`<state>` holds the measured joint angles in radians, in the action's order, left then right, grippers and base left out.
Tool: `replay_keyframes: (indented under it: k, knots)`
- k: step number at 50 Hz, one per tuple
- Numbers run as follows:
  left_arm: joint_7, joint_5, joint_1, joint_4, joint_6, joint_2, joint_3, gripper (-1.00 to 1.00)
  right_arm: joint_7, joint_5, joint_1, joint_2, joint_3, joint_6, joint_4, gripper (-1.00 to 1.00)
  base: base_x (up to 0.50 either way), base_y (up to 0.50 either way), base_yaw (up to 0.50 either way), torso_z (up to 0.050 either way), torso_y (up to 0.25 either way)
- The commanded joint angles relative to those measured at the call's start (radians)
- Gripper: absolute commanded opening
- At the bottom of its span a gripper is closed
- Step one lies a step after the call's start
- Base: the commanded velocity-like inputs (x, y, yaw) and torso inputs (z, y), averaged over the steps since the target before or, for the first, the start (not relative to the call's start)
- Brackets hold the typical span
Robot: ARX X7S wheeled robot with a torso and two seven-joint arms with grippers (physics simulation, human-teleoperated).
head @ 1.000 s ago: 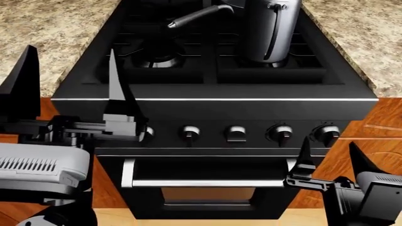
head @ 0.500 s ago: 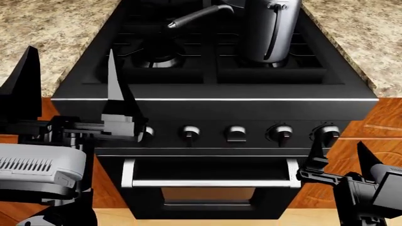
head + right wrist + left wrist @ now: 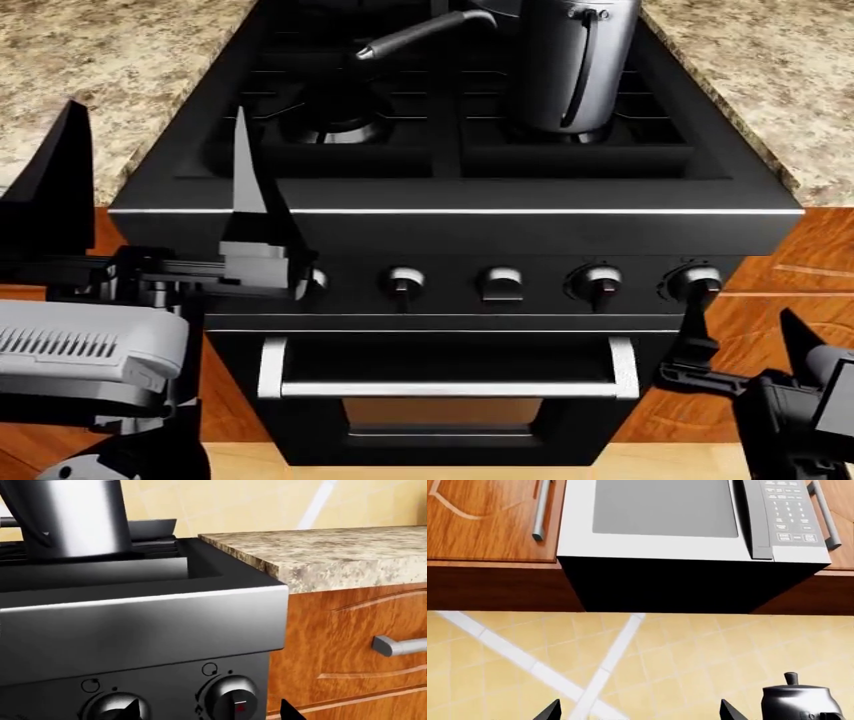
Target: Pick the kettle from the counter and place it on a stove burner. Then turn the burner on.
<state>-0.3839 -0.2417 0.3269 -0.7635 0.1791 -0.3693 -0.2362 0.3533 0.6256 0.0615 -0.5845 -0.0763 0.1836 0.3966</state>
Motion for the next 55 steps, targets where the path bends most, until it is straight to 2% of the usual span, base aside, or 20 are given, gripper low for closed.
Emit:
replay_keyframes:
  k: [1,16,38,55]
  knots:
    - [-0.001,0.0,0.0,0.007,-0.004,-0.001,-0.008,1.0,-0.029,0.024,-0.032,-0.031,-0.006,0.021,-0.036,1.0,0.0,0.0,0.0,0.0,0.0]
    - [-0.004,-0.008,0.001,0.014,-0.005,-0.002,-0.012,1.0,-0.103,0.025,-0.109,-0.02,0.047,0.017,-0.134,1.0,0.0,0.0,0.0,0.0,0.0]
    - [-0.01,-0.006,0.003,0.019,-0.006,-0.003,-0.025,1.0,-0.128,0.032,-0.15,-0.012,0.034,-0.002,-0.231,1.0,0.0,0.0,0.0,0.0,0.0]
    - [-0.011,-0.006,0.005,0.032,-0.012,-0.004,-0.036,1.0,-0.194,0.035,-0.238,0.01,0.05,-0.018,-0.404,1.0,0.0,0.0,0.0,0.0,0.0]
